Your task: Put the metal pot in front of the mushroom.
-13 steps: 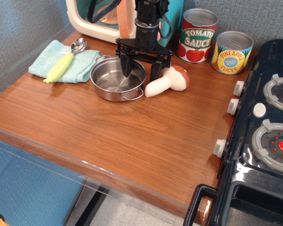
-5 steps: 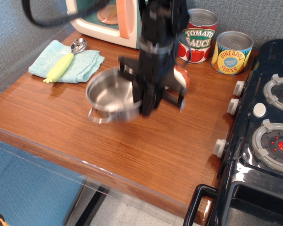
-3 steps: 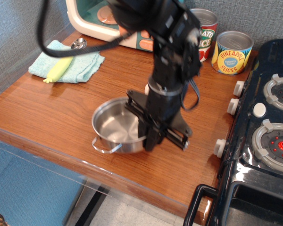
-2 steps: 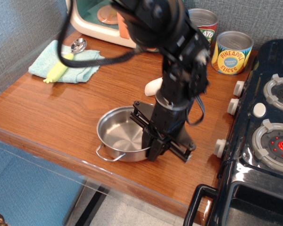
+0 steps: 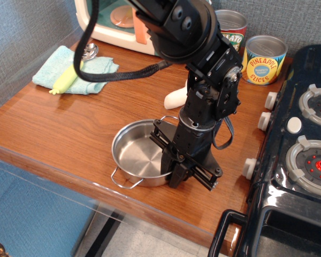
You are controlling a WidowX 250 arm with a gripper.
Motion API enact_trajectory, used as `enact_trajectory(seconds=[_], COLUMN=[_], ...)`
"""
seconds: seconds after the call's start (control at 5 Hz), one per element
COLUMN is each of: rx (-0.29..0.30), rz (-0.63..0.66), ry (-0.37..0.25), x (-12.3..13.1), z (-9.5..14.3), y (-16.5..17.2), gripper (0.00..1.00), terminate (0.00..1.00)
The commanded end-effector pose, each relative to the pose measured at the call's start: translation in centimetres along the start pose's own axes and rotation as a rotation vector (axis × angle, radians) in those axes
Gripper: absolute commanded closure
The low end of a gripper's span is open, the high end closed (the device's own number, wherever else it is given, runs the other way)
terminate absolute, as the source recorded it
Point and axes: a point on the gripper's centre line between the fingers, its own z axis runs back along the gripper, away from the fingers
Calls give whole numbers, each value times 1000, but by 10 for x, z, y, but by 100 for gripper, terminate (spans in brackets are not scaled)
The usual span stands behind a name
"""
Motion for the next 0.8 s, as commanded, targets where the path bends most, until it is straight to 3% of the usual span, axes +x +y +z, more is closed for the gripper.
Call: enact_trajectory(seconds=[0.0,0.2,0.6], rx=[-88,-96,-96], rz=[85,106,106], ry=[-177,-214,-214], x=[-7,-5,-5], z=[71,87,87], y=[22,28,28], gripper=[0,0,0], terminate=[0,0,0])
